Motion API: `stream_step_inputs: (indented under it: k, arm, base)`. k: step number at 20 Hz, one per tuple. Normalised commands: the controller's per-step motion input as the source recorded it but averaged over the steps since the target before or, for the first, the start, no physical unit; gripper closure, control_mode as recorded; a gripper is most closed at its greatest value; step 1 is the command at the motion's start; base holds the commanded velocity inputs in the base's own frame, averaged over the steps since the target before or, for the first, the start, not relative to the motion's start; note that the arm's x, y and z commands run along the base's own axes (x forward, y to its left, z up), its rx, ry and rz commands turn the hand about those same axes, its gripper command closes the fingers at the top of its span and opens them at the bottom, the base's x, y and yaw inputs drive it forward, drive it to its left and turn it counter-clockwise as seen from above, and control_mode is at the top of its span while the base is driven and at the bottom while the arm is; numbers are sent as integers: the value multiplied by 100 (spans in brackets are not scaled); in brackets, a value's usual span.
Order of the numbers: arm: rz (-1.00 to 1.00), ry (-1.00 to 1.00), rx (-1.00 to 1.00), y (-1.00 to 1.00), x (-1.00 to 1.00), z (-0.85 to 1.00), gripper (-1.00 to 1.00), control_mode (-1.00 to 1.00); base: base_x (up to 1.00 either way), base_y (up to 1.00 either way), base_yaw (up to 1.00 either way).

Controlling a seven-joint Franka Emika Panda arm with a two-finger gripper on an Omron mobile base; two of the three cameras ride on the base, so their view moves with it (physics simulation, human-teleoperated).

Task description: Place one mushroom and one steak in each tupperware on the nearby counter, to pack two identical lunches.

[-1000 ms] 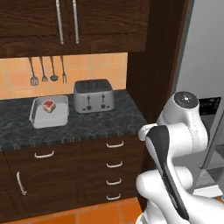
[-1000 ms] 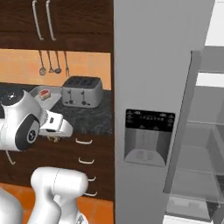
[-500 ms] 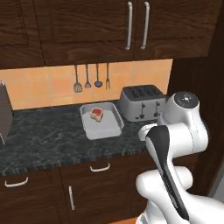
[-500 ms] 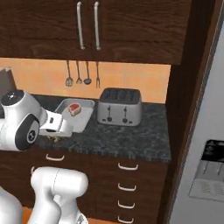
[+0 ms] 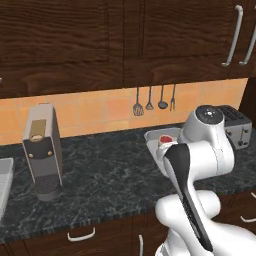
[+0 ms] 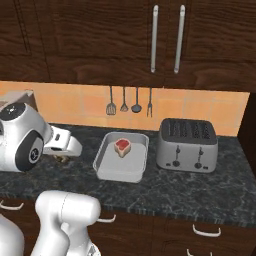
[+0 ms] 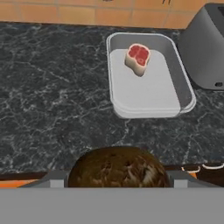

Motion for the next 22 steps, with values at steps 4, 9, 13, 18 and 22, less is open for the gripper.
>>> stream_step_inputs:
  k: [4, 9, 13, 18, 22]
  arm:
    - [0, -4, 0, 0, 12, -1, 100, -100]
    - [0, -9, 0, -8, 48, -18, 100, -100]
    - [0, -1, 8, -30, 82, -42, 100, -100]
    - [0, 7, 11, -50, 94, -56, 100, -100]
    - [-1, 2, 0, -29, 68, -32, 100, -100]
  base:
    - [41, 8, -2]
    - [0, 0, 0]
    - [0, 0, 0]
    - [0, 0, 0]
    - [0, 0, 0]
